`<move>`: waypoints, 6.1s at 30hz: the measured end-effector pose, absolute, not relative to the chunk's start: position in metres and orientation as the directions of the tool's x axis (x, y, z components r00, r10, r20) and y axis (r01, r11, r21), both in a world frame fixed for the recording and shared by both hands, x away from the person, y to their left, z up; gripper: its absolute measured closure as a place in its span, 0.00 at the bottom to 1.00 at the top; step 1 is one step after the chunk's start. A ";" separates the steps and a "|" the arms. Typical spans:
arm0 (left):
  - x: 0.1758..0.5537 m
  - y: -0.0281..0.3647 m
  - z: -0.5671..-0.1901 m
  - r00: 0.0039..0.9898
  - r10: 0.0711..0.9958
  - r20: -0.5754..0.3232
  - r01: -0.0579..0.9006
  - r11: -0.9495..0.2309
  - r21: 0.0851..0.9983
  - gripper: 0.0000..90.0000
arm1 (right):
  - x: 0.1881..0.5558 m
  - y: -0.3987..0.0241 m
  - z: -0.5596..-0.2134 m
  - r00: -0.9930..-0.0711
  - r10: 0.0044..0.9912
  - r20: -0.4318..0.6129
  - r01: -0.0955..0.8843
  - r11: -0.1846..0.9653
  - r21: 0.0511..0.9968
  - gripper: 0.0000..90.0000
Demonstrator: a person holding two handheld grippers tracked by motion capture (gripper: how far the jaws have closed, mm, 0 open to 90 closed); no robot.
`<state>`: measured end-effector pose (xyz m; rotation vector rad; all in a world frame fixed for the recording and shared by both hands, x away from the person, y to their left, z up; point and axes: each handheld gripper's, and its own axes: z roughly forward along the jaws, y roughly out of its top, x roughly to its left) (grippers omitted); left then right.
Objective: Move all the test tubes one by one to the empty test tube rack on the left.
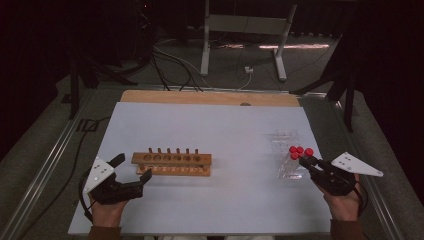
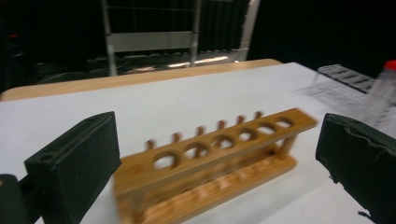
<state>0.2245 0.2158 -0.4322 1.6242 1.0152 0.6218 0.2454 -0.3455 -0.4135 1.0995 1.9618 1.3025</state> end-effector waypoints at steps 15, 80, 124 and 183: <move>0.261 0.148 -0.419 0.645 0.754 -0.126 0.322 -0.118 0.939 0.01 | 0.255 -0.298 -0.415 -0.635 0.772 0.001 0.316 0.258 0.913 0.83; 0.293 0.051 -0.403 0.819 0.564 -0.108 0.284 -0.235 0.930 0.79 | 0.271 -0.230 -0.429 -0.722 0.687 0.085 0.365 0.272 0.890 0.16; 0.301 0.100 -0.443 0.710 0.700 -0.080 0.358 -0.260 0.897 0.79 | 0.238 -0.323 -0.409 -0.586 0.808 0.060 0.313 0.157 0.937 0.00; 0.282 0.162 -0.436 0.561 0.803 -0.203 0.338 0.001 0.941 0.01 | 0.268 -0.372 -0.470 -0.476 0.877 0.060 0.405 0.158 0.900 0.74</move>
